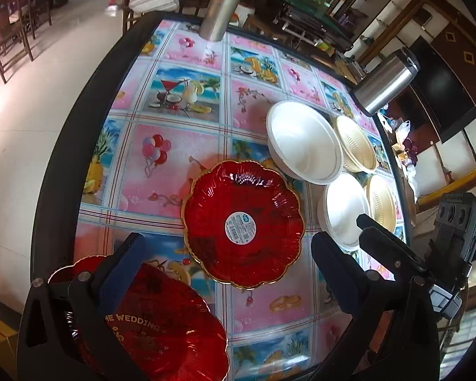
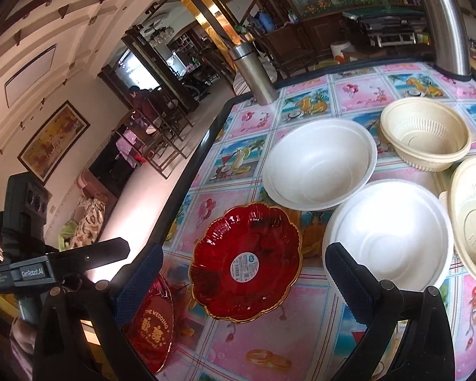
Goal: Organize plates and bowls
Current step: 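Move the right gripper toward the red scalloped plate with the sticker, then close the right gripper on the rim of the red scalloped plate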
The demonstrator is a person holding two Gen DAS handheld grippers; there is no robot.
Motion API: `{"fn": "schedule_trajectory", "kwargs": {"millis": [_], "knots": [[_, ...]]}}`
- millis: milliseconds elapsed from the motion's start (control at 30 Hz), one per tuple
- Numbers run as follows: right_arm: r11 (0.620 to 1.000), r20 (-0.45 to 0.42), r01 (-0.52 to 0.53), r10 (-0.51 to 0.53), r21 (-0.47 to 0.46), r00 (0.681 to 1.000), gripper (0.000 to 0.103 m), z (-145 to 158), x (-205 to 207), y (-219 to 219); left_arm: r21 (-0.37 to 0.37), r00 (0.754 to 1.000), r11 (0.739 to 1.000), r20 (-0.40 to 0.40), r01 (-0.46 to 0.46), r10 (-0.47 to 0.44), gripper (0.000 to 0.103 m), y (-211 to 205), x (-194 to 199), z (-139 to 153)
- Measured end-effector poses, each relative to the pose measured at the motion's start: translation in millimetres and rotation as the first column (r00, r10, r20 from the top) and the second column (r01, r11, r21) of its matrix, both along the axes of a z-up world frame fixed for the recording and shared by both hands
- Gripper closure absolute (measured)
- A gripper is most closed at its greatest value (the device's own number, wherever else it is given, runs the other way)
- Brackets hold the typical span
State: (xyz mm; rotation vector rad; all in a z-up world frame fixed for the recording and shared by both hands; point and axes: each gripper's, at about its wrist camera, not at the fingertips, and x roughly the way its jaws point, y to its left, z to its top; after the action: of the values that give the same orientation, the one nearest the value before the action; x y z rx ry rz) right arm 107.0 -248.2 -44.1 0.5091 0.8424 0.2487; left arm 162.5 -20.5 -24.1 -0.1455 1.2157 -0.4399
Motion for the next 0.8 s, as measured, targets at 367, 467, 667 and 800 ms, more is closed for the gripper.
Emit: {"fn": "schedule_trajectory", "kwargs": {"millis": [367, 467, 667, 800], "knots": [[0.958, -0.228, 0.020, 0.048, 0.285, 0.973, 0.004, -39, 12, -7, -0.237, 0.965, 0.967, -0.261, -0.089, 0.024, 0.000, 11, 46, -54], [0.957, -0.247, 0.030, 0.045, 0.289, 0.968, 0.013, -45, 8, -5, -0.265, 0.965, 0.962, -0.263, -0.067, -0.005, 0.000, 7, 45, -56], [0.961, -0.296, 0.061, 0.022, 0.269, 0.955, 0.023, -63, 9, 0, -0.245, 0.952, 0.964, -0.304, -0.105, 0.026, 0.000, 14, 47, -75], [0.964, -0.315, 0.070, 0.015, 0.256, 0.949, 0.031, -70, 12, -1, -0.218, 0.949, 0.968, -0.311, -0.124, 0.052, 0.000, 21, 49, -80]]}}
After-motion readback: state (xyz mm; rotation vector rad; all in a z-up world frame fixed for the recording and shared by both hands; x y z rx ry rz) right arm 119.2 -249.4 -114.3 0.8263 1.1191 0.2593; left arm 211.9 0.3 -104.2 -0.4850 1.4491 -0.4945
